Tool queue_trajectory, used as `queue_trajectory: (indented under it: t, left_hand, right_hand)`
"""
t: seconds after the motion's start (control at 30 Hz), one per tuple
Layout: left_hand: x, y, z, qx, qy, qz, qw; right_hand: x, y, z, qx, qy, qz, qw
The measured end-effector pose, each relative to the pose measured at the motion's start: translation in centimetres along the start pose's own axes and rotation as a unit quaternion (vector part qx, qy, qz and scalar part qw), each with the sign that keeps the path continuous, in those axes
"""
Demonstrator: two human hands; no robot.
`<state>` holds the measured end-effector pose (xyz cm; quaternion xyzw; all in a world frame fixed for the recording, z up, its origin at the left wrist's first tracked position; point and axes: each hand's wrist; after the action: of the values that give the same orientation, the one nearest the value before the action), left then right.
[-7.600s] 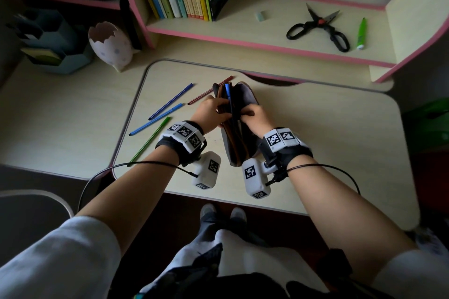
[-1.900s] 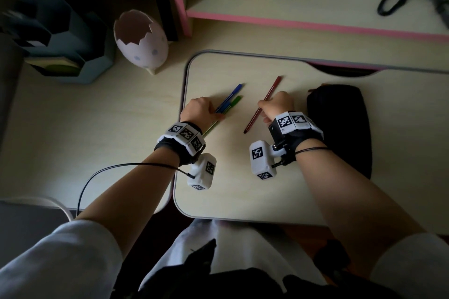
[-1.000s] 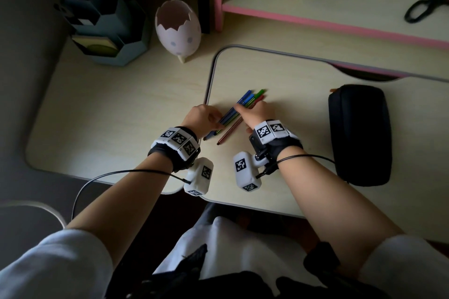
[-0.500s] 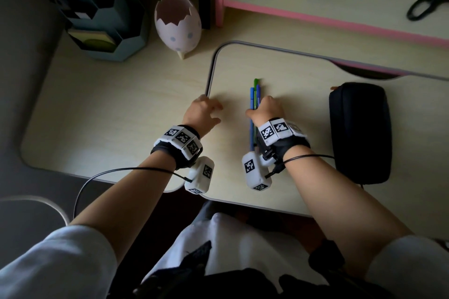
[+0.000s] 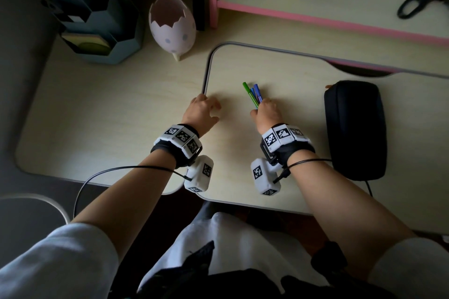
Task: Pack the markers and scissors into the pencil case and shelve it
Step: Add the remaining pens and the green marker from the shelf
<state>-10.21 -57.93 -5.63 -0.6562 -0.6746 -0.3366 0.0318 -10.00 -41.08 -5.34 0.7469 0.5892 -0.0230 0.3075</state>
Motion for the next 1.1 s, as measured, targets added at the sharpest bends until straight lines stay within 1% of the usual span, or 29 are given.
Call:
queue_trajectory:
  t: [0.17, 0.23, 0.27, 0.37, 0.43, 0.5, 0.63, 0.77, 0.83, 0.93, 1.0, 1.1]
  left_hand:
    - [0.3, -0.3, -0.3, -0.006, 0.006, -0.002, 1.0]
    - [0.5, -0.4, -0.5, -0.007, 0.014, -0.002, 1.0]
    - [0.7, -0.5, -0.5, -0.007, 0.02, -0.002, 1.0]
    - [1.3, -0.8, -0.9, -0.008, 0.046, -0.009, 0.999]
    - [1.8, -1.0, -1.1, -0.013, 0.052, -0.001, 0.999]
    - [2.5, -1.2, -1.4, -0.018, 0.051, 0.014, 0.998]
    - [4.5, -1.3, -2.2, -0.033, 0.081, 0.044, 0.995]
    - [6.8, -0.9, -2.9, -0.105, 0.13, 0.069, 0.984]
    - [7.8, -0.6, -3.1, -0.144, 0.14, 0.08, 0.976]
    - [8.9, -0.3, -3.1, -0.178, 0.153, 0.093, 0.968]
    - [9.6, -0.1, -3.3, -0.185, 0.159, 0.111, 0.964]
    - [10.2, -0.4, -3.3, -0.165, 0.142, 0.127, 0.968]
  right_hand:
    - [0.5, 0.2, -0.8, -0.008, -0.032, -0.007, 0.999]
    - [0.7, 0.1, -1.2, -0.003, -0.066, -0.005, 0.998]
    - [0.8, 0.0, -1.4, 0.002, -0.102, -0.003, 0.995]
    - [0.8, -0.1, -2.2, 0.014, -0.257, 0.006, 0.966]
    - [0.7, -0.2, -3.2, 0.02, -0.305, 0.005, 0.952]
    - [0.6, -0.3, -4.2, 0.028, -0.333, -0.002, 0.943]
    - [0.2, -0.5, -6.4, 0.083, -0.384, -0.033, 0.919]
    - [-0.5, -0.2, -8.7, 0.111, -0.435, -0.085, 0.889]
    - [-1.1, 0.0, -9.6, 0.127, -0.467, -0.108, 0.868]
    - [-1.7, 0.3, -10.6, 0.139, -0.507, -0.142, 0.839]
    - [-2.1, 0.6, -10.9, 0.142, -0.519, -0.161, 0.827]
    - [-2.7, 0.7, -11.1, 0.141, -0.528, -0.179, 0.818]
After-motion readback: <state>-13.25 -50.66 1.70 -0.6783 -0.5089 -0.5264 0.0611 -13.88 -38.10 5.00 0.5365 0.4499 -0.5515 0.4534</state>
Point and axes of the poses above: each hand's wrist, its own y-axis away from the middle knuckle, its own z-axis out of the palm, x = y × z, and after that the axes turned 8 degrees about -z, right-handed
